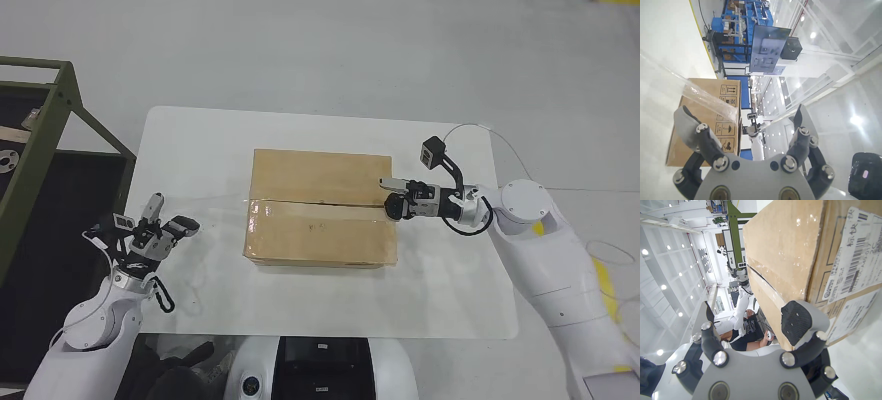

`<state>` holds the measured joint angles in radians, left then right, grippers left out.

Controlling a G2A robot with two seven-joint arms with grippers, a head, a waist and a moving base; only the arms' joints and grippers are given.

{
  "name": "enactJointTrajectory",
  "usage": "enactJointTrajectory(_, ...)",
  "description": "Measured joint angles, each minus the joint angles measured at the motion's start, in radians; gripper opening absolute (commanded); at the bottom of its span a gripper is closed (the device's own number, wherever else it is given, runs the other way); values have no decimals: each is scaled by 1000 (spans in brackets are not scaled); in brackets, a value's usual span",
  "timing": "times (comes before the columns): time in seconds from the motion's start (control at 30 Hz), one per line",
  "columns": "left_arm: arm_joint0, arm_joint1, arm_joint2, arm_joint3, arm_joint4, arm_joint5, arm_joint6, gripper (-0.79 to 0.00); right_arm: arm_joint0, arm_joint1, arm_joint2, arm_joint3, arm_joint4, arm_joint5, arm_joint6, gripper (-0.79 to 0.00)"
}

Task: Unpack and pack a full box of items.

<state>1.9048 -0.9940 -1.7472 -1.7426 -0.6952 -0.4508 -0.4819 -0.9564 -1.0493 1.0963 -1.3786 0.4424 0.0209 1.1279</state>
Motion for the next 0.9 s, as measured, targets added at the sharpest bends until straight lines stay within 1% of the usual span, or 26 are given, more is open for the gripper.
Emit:
enactJointTrajectory(0.17, 0, 0, 0, 0, 0, 0, 0, 0, 0, 0, 0, 0, 0, 0, 0, 0)
enactJointTrajectory(0.27, -1, -6, 10, -11, -39, 7, 20, 0, 0, 0, 0, 0, 0, 0, 0, 0)
enactJointTrajectory(0.43, 26, -18, 33, 17, -64, -59, 2, 0, 0, 0, 0, 0, 0, 0, 0, 0)
enactJointTrajectory(0.53, 28, -27, 65, 35, -49, -79, 35, 0, 0, 0, 0, 0, 0, 0, 0, 0)
enactJointTrajectory(0.7, 4, -44, 133, 52, 0, -90, 105, 0, 0, 0, 0, 0, 0, 0, 0, 0)
enactJointTrajectory(0.9, -38, -57, 175, 66, 33, -82, 161, 0, 0, 0, 0, 0, 0, 0, 0, 0)
